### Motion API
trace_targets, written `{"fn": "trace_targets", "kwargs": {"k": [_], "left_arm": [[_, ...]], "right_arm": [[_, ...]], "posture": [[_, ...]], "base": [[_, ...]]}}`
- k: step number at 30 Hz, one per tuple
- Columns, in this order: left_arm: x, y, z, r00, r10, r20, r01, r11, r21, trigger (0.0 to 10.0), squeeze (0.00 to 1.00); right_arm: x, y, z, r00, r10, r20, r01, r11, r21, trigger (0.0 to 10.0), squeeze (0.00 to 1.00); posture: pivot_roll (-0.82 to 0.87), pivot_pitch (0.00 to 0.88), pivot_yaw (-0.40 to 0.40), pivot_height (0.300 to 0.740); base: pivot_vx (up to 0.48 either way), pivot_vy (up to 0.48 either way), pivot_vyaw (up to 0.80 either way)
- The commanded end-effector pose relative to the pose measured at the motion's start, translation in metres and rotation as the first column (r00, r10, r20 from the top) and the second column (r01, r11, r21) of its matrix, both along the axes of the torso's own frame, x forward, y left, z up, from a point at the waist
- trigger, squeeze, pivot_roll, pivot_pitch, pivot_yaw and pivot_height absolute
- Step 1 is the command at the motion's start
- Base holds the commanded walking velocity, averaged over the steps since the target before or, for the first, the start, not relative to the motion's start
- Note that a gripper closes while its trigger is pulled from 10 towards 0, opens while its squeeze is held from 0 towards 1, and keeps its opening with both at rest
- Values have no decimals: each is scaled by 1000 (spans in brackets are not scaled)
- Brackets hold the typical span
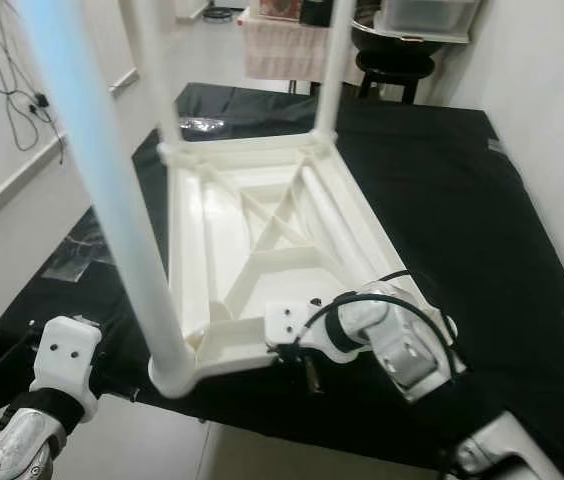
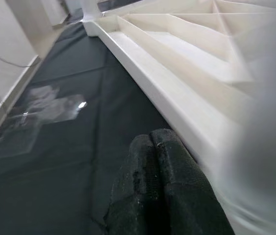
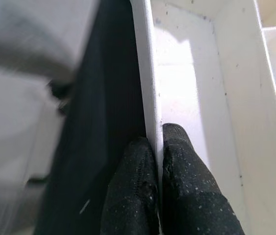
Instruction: Building children table
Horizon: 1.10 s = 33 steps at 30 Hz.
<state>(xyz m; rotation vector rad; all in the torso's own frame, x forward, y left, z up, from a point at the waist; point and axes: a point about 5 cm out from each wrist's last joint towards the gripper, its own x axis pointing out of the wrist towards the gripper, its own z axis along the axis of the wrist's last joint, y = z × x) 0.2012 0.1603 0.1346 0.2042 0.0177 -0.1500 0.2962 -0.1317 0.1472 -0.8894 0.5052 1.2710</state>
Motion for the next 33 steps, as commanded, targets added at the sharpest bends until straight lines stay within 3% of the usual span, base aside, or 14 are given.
{"fn": "trace_targets", "kwargs": {"k": [1,10,12,13,15,16,17,18,19,20,26,27,32,33], "left_arm": [[0,0,-5,1000,-5,-24,5,1000,19,10000,0],[0,-1,-4,1000,-7,-21,8,1000,20,10000,0],[0,-1,-4,1000,-7,-22,7,1000,20,10000,0],[1,-1,-4,1000,-7,-21,8,1000,22,10000,0],[1,-1,-4,1000,-7,-21,8,1000,22,10000,0],[1,-1,-4,1000,-8,-19,8,1000,23,10000,0],[1,-1,-4,1000,-8,-18,8,1000,25,10000,0],[2,-1,-3,1000,-8,-17,8,1000,25,10000,0],[2,-1,-3,1000,-8,-17,8,1000,25,10000,0],[2,-1,-3,1000,-7,-16,8,1000,26,10000,0],[2,-1,-3,1000,-5,-15,6,1000,27,10000,0],[2,-1,-3,1000,-5,-14,5,1000,28,10000,0],[2,-1,-3,1000,-4,-13,4,1000,29,10000,0],[2,-1,-3,1000,-5,-13,5,1000,30,10000,0]], "right_arm": [[11,2,1,987,-124,101,122,992,27,0,0],[10,36,5,992,-41,121,34,998,58,0,0],[4,48,7,994,20,111,-31,995,96,0,0],[-14,77,15,977,180,113,-200,960,194,0,0],[-14,77,15,977,180,113,-200,960,194,0,0],[-22,93,19,956,260,134,-286,929,237,2745,0],[-27,105,21,941,300,154,-331,908,257,3569,0],[-29,113,21,934,315,165,-350,899,264,7255,0],[-29,113,21,934,315,165,-350,899,264,7255,0],[-28,123,21,935,305,180,-346,898,272,10000,0],[-20,143,23,955,203,217,-264,915,304,10000,0],[-14,149,24,961,140,240,-216,920,326,10000,855],[-10,152,24,962,98,254,-184,922,342,10000,855],[-2,148,26,968,37,248,-133,914,383,10000,1000]], "posture": [[-2,117,17,740],[8,120,16,740],[3,121,16,740],[3,121,17,740],[3,121,17,740],[4,120,20,740],[5,120,20,740],[5,120,20,740],[5,120,20,740],[5,120,19,740],[5,120,19,740],[5,120,18,740],[5,120,18,740],[-2,118,22,740]], "base": [[0,0,0],[0,0,0],[0,0,0],[0,0,0],[0,0,0],[0,0,0],[0,0,0],[0,0,0],[0,0,0],[0,0,0],[0,0,0],[0,0,0],[0,0,0],[0,0,0]]}}
